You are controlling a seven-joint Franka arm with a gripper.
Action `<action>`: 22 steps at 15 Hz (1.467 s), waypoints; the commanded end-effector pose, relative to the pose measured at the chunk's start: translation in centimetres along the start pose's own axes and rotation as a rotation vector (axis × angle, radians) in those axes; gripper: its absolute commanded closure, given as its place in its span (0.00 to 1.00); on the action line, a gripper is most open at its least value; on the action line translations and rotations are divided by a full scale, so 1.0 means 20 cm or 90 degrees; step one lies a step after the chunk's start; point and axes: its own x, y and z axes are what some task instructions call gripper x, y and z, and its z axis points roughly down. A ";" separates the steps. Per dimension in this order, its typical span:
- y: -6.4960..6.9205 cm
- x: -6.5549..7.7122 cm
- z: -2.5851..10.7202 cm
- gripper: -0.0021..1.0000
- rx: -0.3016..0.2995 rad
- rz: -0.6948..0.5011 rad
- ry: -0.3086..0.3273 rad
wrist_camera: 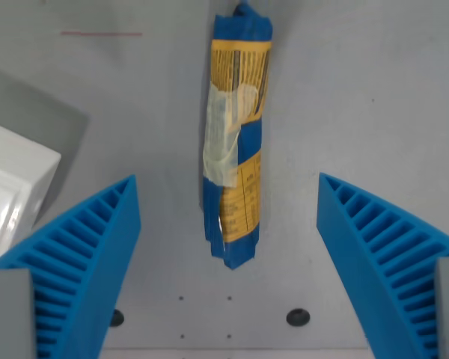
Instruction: Pick up the blue bag
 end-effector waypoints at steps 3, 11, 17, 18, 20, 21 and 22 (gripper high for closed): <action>0.01 -0.02 -0.01 1.00 0.016 -0.011 0.056; 0.01 -0.02 -0.01 1.00 0.016 -0.011 0.056; 0.01 -0.03 -0.08 1.00 0.016 -0.012 0.054; 0.01 -0.04 -0.10 1.00 0.016 -0.012 0.050; 0.01 -0.05 -0.15 1.00 0.017 -0.012 0.039; 0.01 -0.04 -0.18 1.00 0.016 -0.012 0.037; 0.02 -0.03 -0.21 1.00 0.016 -0.012 0.033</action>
